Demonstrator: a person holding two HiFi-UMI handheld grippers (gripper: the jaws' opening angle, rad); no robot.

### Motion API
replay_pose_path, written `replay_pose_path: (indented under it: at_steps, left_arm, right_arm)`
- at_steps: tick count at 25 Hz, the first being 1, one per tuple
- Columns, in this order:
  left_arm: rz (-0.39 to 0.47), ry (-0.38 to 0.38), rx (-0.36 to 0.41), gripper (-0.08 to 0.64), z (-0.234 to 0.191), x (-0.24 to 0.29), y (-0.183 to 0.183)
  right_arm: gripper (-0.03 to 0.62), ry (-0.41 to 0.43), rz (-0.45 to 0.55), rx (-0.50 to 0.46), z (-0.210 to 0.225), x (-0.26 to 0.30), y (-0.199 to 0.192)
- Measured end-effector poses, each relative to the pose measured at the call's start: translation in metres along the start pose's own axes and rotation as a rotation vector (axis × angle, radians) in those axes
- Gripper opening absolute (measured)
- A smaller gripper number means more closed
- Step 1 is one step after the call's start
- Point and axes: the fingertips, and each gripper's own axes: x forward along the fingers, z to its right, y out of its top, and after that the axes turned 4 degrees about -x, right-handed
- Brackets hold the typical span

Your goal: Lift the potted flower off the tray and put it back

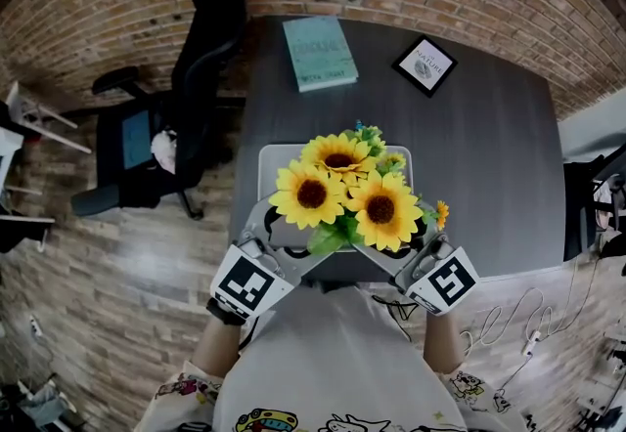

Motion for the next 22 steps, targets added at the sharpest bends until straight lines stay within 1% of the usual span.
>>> replay_pose_path:
  at_steps: [3,10,15,20,22]
  left_arm:
    - [-0.002,0.002,-0.011,0.387,0.0,0.003,-0.002]
    - [-0.04,-0.008,-0.013,0.387,-0.011,0.009,-0.011]
    - [-0.057,-0.015,-0.027,0.386,-0.026,0.02,-0.032]
    - [-0.071,-0.01,-0.042,0.385,-0.027,0.024,-0.037]
    - [-0.082,-0.01,-0.054,0.385,-0.036,0.029,-0.05]
  right_arm:
    - [0.36,0.004,-0.004,-0.002,0.002,-0.001,-0.003]
    - [0.359,0.0,-0.007,0.057,0.01,0.009,-0.015]
    - [0.359,-0.004,-0.029,0.072,0.02,0.021,-0.037]
    - [0.359,0.006,-0.051,0.089,0.022,0.022,-0.043]
    - [0.359,0.01,-0.064,0.102,0.028,0.03,-0.057]
